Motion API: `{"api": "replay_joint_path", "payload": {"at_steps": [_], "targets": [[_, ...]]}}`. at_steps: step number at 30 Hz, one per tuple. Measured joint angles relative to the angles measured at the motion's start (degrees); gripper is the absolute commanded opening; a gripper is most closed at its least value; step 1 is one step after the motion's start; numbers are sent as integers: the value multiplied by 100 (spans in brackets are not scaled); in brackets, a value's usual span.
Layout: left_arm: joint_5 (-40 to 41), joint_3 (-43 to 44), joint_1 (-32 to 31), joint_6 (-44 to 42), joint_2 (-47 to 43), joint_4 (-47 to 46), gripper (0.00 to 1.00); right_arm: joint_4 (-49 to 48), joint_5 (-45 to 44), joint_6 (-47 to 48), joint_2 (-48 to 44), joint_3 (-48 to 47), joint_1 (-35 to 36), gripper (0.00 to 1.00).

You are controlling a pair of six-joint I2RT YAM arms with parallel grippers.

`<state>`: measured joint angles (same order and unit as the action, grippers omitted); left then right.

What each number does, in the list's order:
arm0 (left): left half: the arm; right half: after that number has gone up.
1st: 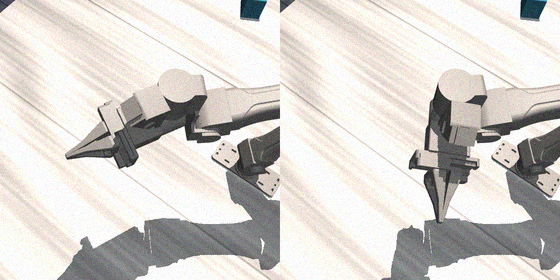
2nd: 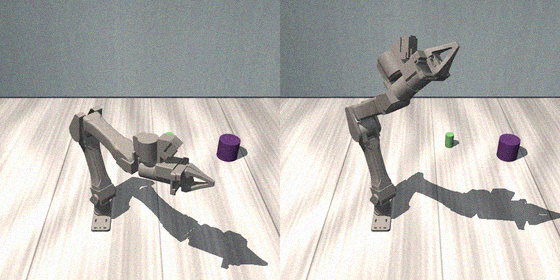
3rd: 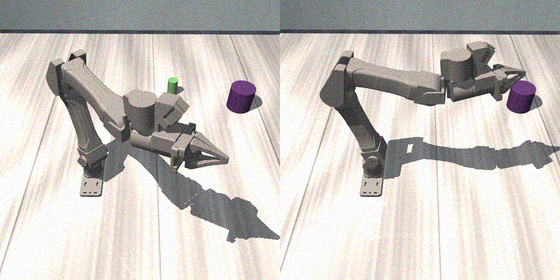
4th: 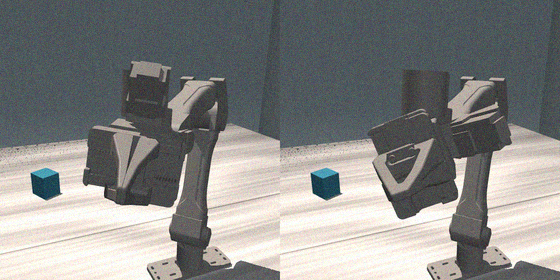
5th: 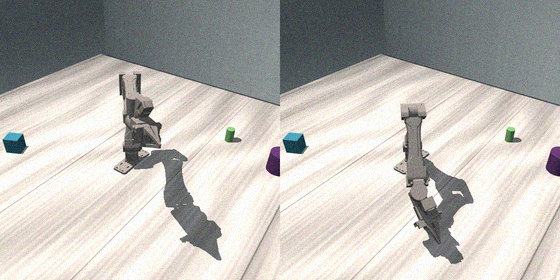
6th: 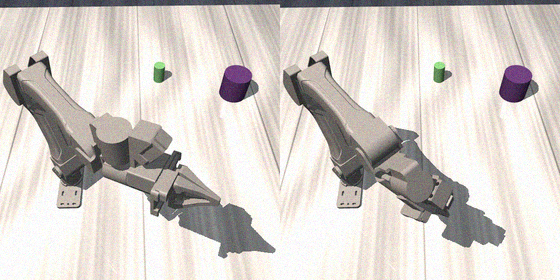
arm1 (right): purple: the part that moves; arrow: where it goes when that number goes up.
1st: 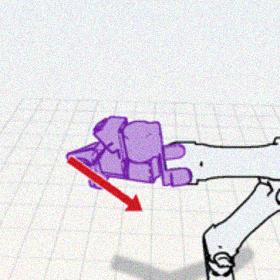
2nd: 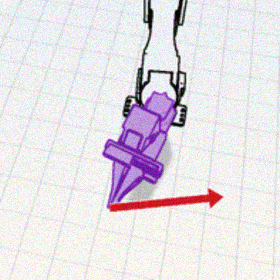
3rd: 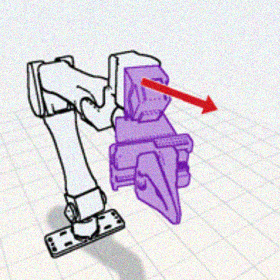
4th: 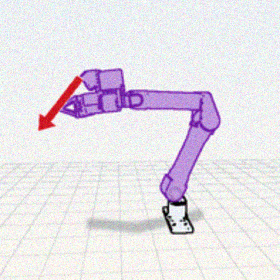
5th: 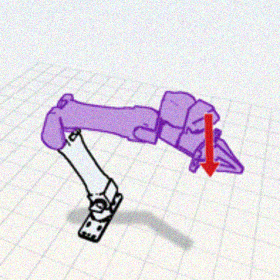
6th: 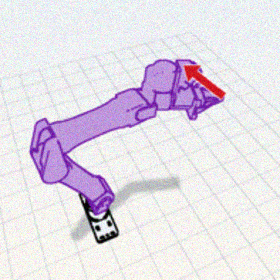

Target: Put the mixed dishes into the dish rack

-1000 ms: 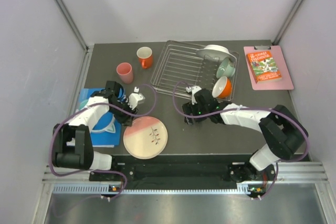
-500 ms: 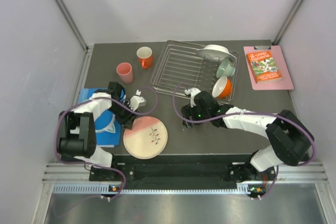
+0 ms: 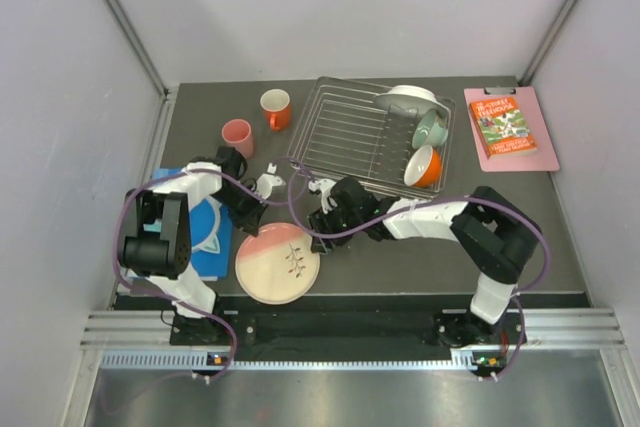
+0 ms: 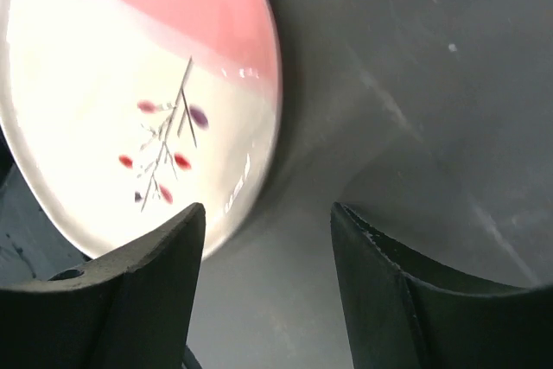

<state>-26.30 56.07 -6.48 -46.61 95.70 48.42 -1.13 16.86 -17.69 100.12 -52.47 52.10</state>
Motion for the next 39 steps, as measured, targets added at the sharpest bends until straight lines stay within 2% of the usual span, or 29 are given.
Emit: {"api": "replay_joint_path", "payload": {"at_steps": [8,14,17,19,21,24,27,28,29,32,34,35,39], "targets": [[-136,195,-92,339,197,-4,7,-153,407,-96,450,-398,66,54],[-131,166,-155,581,197,-120,6,-236,584,-136,590,-496,68,49],[-127,125,-173,693,192,-177,5,-179,586,-131,647,-573,72,41],[-125,103,-173,756,179,-212,4,-140,562,-107,667,-586,72,24],[-129,70,-173,809,157,-254,4,-35,531,-48,721,-638,72,0],[-133,55,-173,883,153,-293,4,153,553,-98,798,-741,72,0],[-129,87,-175,946,153,-286,14,256,531,-140,811,-800,72,0],[-125,96,-175,957,153,-275,20,260,522,-142,811,-800,72,0],[-105,120,-181,970,153,-254,30,271,509,-142,804,-798,72,0],[-92,173,-238,1093,162,-240,46,304,328,-129,750,-796,109,0],[-164,321,-256,1128,168,-177,53,380,127,-68,612,-774,164,0],[-234,431,-243,1132,166,-114,60,422,9,-13,514,-745,186,0],[-706,1001,11,1043,101,138,67,678,-505,352,-74,-708,280,0]]}}
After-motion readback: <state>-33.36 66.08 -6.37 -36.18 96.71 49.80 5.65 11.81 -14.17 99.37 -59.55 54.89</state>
